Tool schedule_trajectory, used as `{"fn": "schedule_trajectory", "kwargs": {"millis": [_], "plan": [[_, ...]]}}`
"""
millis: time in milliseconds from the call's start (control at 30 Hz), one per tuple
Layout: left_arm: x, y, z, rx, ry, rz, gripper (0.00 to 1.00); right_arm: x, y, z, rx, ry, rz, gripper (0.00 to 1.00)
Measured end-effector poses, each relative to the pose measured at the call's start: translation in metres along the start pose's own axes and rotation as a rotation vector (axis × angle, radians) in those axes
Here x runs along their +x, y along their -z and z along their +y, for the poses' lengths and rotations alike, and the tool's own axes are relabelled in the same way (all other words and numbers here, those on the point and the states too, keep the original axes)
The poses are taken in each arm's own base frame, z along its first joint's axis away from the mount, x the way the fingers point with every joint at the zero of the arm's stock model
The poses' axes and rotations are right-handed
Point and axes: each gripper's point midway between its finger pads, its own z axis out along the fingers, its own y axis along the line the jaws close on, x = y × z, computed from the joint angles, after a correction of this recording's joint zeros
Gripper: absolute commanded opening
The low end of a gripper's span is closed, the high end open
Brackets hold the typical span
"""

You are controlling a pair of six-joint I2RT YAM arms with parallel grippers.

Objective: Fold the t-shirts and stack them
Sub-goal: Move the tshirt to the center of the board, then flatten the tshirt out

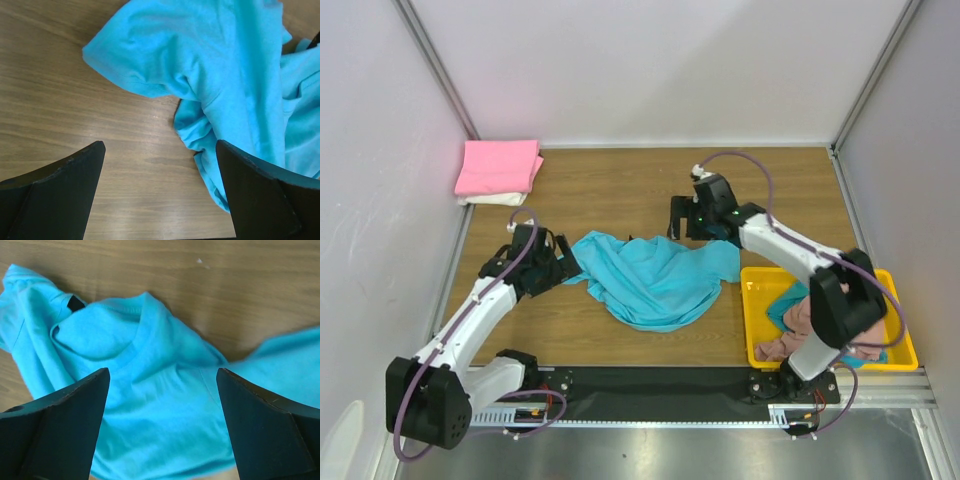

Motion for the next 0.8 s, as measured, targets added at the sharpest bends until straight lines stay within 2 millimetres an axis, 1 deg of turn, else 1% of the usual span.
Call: {"fn": "schedule_trajectory", "kwargs": {"millis": [67,133,367,500,633,733,767,800], "plan": [[0.000,-0.002,0.003,-0.005,0.025,-0.017,0.98,0.003,-0.021,0.007,-0.013,0.025,0.029,0.92],[-0.002,-0.003,0.006,-0.008,0.047,-0.036,0.98,0.003,-0.036,0.011,-0.024,0.040,0.041,0.91],[-0.002,-0.009,0.023,-0.035,0.108,-0.064,0.98,0.012,-0.078,0.023,-0.048,0.081,0.086,0.84],[-0.001,-0.012,0.029,-0.046,0.124,-0.067,0.98,0.023,-0.093,0.027,-0.043,0.111,0.114,0.76],[-0.003,-0.011,0.031,-0.042,0.133,-0.078,0.99,0.033,-0.100,0.027,-0.028,0.127,0.134,0.70],[-0.005,-0.010,0.031,-0.037,0.139,-0.092,0.98,0.034,-0.103,0.024,-0.002,0.133,0.133,0.61],[-0.006,-0.010,0.031,-0.036,0.141,-0.095,0.98,0.034,-0.104,0.022,0.008,0.136,0.131,0.53],[-0.007,-0.010,0.031,-0.034,0.142,-0.100,0.99,0.034,-0.105,0.020,0.017,0.140,0.130,0.48]]}}
